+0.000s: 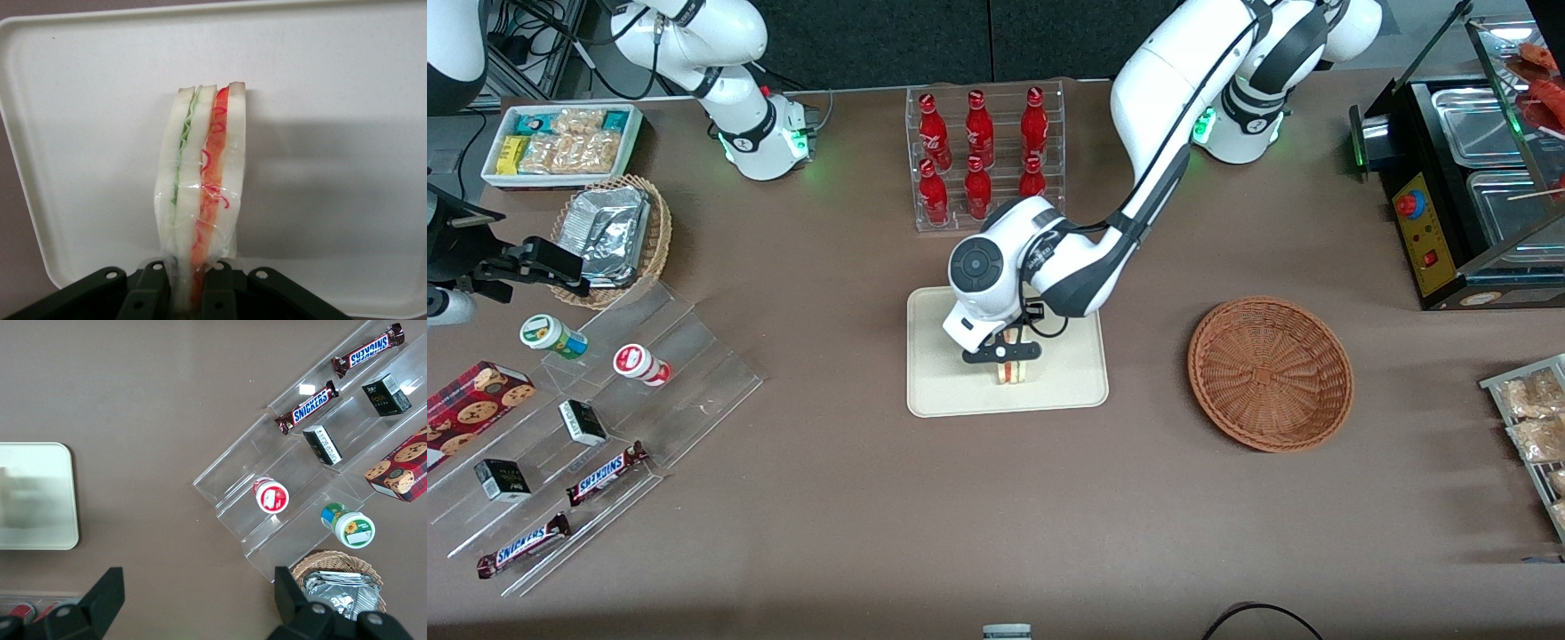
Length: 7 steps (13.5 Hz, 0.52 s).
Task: Place sandwich from basket to tray
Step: 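Lower the sandwich onto the tray and open the left gripper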
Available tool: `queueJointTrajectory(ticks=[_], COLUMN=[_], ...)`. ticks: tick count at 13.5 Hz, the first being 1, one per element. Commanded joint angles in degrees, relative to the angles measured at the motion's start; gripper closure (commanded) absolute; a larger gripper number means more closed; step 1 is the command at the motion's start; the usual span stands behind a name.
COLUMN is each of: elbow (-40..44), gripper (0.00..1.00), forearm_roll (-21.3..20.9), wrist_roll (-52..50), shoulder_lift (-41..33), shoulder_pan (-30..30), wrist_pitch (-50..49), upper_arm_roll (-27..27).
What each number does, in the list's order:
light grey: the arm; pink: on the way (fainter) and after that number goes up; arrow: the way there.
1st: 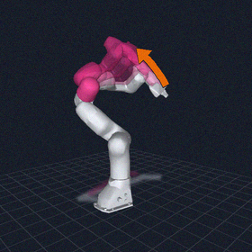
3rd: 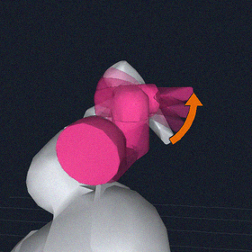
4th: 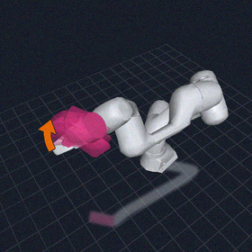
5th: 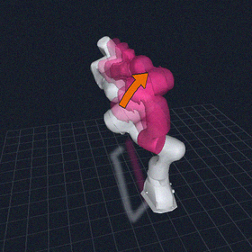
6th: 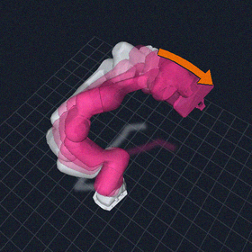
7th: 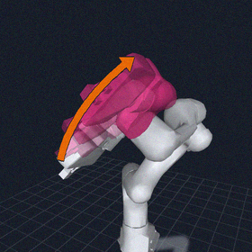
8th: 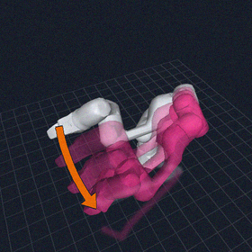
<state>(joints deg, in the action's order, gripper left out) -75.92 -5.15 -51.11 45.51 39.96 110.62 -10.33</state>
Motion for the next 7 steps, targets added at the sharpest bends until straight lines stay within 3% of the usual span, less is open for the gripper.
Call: queueJointTrajectory(ticks=[1, 7], elbow=[-2.6, -3.1], gripper=[1.0, 1.0], forearm_roll=[-1.2, -1.3], wrist_roll=[-1.4, -1.4], shoulder_lift=[-1.7, -1.5], shoulder_pan=[1.7, 1.6], wrist_pitch=[1.9, 2.8], upper_arm_roll=[0.9, 1.0])
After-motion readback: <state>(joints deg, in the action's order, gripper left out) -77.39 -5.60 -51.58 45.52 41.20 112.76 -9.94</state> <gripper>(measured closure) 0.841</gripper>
